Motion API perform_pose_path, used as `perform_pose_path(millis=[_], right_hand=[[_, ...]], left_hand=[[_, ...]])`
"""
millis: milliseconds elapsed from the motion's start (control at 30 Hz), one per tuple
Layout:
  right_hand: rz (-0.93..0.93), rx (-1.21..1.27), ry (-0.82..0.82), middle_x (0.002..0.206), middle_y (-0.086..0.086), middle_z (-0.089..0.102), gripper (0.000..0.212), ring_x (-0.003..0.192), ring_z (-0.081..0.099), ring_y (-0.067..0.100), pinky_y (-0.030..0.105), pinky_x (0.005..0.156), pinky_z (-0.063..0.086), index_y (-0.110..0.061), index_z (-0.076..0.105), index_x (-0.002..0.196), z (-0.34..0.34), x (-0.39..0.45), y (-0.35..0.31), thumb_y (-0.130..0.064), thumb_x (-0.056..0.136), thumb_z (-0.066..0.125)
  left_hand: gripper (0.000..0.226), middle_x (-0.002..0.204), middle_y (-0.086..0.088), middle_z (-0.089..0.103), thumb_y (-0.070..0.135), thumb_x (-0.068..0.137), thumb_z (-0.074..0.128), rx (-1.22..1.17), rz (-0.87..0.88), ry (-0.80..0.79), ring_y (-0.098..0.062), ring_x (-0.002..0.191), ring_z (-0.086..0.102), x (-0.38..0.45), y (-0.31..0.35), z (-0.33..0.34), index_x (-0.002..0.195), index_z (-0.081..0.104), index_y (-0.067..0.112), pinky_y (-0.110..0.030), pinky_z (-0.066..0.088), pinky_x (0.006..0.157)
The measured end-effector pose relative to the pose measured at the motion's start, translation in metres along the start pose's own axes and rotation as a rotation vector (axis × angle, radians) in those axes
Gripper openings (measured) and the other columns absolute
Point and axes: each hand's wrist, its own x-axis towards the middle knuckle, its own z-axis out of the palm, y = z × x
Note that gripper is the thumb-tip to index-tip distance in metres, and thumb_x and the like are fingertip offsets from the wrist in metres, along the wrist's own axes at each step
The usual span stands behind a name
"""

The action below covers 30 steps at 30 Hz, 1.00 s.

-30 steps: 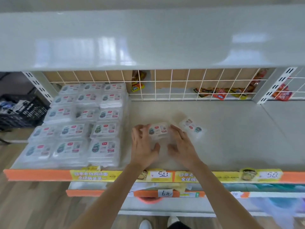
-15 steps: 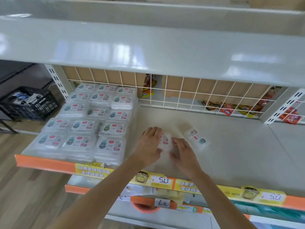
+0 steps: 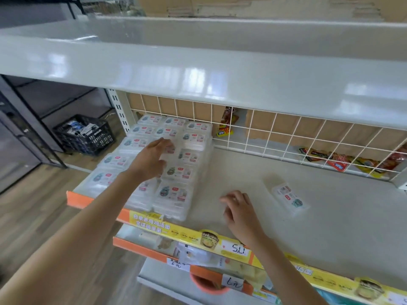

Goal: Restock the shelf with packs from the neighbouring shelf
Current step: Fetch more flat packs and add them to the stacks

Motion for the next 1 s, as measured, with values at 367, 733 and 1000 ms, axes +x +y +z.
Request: perform_pose_path(millis=[367, 733, 1000], right_hand=[[0.094, 0.052, 0.068, 0.096, 0.011, 0.056, 0.023, 0.088, 0.053, 0.028, 0.024, 0.074, 0.042, -0.004, 0.062, 0.093, -0.040, -0.014, 0.017, -0.004, 0.074, 0.050], [0.597, -0.188, 0.039, 0.118, 0.011, 0.042, 0.045, 0.109, 0.038, 0.028, 0.035, 0.094, 0.035, -0.019, 0.049, 0.125, -0.085, -0.035, 0.062, -0.036, 0.085, 0.059], [0.317, 0.294, 0.017, 0.104, 0.003, 0.061, 0.018, 0.088, 0.057, 0.013, 0.012, 0.071, 0.040, -0.007, 0.066, 0.096, -0.062, -0.030, 0.008, -0.001, 0.087, 0.051]], left_hand=[[0.042, 0.106, -0.009, 0.058, -0.005, 0.068, 0.042, -0.207, 0.501, 0.130, -0.023, 0.098, 0.053, -0.046, 0.110, 0.082, 0.103, 0.061, 0.009, -0.029, 0.048, 0.076], [0.037, 0.099, -0.010, 0.056, 0.030, 0.081, 0.040, -0.250, 0.412, -0.054, -0.029, 0.091, 0.056, -0.066, 0.118, 0.145, 0.103, 0.060, 0.008, -0.033, 0.042, 0.084], [0.088, 0.119, -0.003, 0.040, 0.074, 0.070, 0.031, -0.180, 0.281, -0.080, -0.019, 0.111, 0.040, -0.067, 0.119, 0.139, 0.132, 0.040, 0.011, -0.028, 0.033, 0.094]])
